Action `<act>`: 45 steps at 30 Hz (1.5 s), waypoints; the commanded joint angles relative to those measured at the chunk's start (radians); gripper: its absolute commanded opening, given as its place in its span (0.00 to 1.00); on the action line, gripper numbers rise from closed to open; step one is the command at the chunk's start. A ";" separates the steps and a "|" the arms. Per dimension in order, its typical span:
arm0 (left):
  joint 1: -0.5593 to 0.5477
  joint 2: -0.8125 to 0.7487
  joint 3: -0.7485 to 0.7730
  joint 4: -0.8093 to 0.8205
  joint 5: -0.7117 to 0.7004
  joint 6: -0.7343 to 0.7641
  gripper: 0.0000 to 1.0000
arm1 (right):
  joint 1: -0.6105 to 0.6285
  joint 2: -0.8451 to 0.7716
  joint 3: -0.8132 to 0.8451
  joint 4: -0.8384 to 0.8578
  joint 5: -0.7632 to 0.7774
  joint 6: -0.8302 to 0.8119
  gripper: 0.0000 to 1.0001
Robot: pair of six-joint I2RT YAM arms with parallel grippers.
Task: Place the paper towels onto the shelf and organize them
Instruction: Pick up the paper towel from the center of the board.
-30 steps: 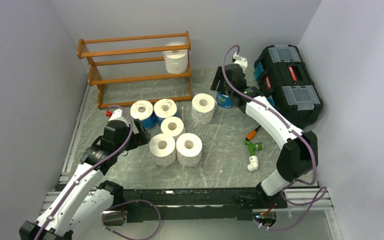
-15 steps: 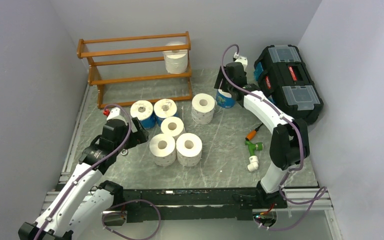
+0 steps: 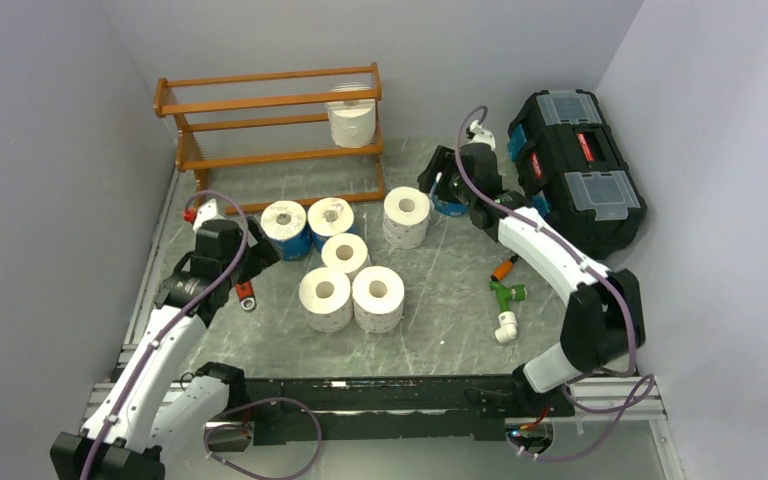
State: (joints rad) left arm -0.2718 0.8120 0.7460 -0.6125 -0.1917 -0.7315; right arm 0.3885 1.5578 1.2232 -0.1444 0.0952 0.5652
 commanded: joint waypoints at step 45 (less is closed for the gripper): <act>0.156 0.100 -0.090 0.204 0.353 -0.038 0.95 | 0.410 0.161 0.174 -0.255 -0.097 -0.216 0.81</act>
State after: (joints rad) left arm -0.1135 0.9356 0.6601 -0.4309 0.1337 -0.7975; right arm 0.7937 1.6711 1.3071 -0.3489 -0.0189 0.3729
